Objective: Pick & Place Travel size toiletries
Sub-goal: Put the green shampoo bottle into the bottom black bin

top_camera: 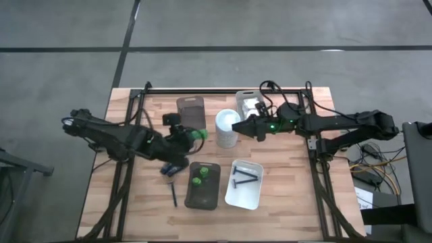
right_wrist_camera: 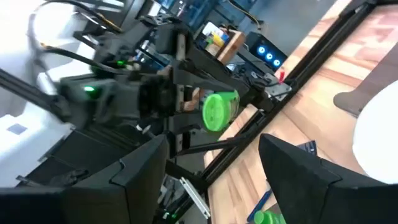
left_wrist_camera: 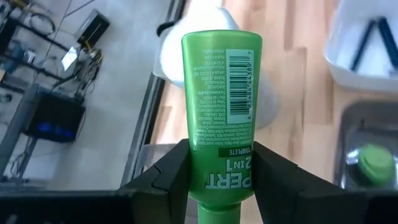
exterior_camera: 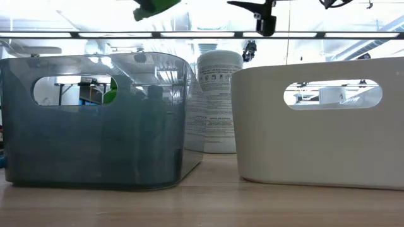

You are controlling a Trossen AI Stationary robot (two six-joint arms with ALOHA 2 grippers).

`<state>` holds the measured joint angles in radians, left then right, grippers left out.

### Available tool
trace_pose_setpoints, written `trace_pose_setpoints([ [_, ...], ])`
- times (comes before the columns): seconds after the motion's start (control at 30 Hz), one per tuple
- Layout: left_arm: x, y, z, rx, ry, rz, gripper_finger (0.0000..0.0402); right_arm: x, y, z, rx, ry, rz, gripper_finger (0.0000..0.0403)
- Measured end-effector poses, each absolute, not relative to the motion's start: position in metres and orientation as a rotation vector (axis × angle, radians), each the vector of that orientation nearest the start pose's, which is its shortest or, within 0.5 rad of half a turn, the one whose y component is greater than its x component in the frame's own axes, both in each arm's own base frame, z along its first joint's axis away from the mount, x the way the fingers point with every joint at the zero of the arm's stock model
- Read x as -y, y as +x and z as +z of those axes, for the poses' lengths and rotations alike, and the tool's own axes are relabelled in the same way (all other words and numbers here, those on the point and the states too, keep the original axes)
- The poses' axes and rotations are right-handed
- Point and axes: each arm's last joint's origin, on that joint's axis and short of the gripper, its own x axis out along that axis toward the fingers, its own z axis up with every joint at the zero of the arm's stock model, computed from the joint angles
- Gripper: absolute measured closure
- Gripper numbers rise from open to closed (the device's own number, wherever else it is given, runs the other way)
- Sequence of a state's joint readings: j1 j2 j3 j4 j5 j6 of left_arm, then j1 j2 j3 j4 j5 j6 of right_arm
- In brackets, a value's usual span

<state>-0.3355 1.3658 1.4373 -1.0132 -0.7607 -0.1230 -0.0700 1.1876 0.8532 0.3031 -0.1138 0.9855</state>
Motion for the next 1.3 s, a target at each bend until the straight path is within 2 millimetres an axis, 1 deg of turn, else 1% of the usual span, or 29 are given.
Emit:
trace_pose_setpoints([
  [0.1, 0.063, 0.268, 0.374, -0.779, 0.367, 0.466, 0.0257, 0.015, 0.28, 0.322, -0.076, 0.985, 0.044, 0.0158],
  [0.23, 0.063, 0.291, 0.378, -0.791, 0.395, 0.468, 0.0257, 0.015, 0.296, 0.328, -0.113, 0.945, 0.103, 0.0164],
  [0.33, 0.065, 0.306, 0.379, -0.8, 0.411, 0.465, 0.0257, 0.015, 0.307, 0.33, -0.176, 0.906, 0.076, 0.0165],
  [0.5, 0.066, 0.314, 0.379, -0.843, 0.431, 0.467, 0.0257, 0.017, 0.319, 0.333, -0.304, 0.856, 0.023, 0.0161],
  [0.57, 0.067, 0.32, 0.383, -0.792, 0.391, 0.484, 0.0257, 0.017, 0.325, 0.336, -0.32, 0.828, 0.016, 0.0161],
  [0.63, 0.066, 0.318, 0.38, -0.816, 0.396, 0.486, 0.0257, 0.017, 0.332, 0.33, -0.367, 0.818, 0.0, 0.0165],
  [0.7, 0.066, 0.32, 0.385, -0.785, 0.377, 0.488, 0.0257, 0.018, 0.337, 0.334, -0.366, 0.815, 0.001, 0.0169],
  [0.8, 0.065, 0.316, 0.388, -0.784, 0.377, 0.488, 0.0257, 0.018, 0.341, 0.338, -0.366, 0.794, 0.005, 0.0172],
  [0.83, 0.065, 0.315, 0.39, -0.777, 0.372, 0.489, 0.0257, 0.018, 0.343, 0.336, -0.381, 0.789, -0.001, 0.0174],
  [0.9, 0.064, 0.313, 0.393, -0.769, 0.363, 0.488, 0.0257, 0.019, 0.347, 0.337, -0.377, 0.779, 0.002, 0.0178],
  [1.07, 0.064, 0.311, 0.394, -0.765, 0.362, 0.491, 0.0257, 0.019, 0.346, 0.341, -0.369, 0.774, -0.007, 0.0192],
  [1.3, 0.064, 0.311, 0.393, -0.768, 0.36, 0.493, 0.0257, 0.019, 0.345, 0.341, -0.366, 0.772, -0.019, 0.021],
])
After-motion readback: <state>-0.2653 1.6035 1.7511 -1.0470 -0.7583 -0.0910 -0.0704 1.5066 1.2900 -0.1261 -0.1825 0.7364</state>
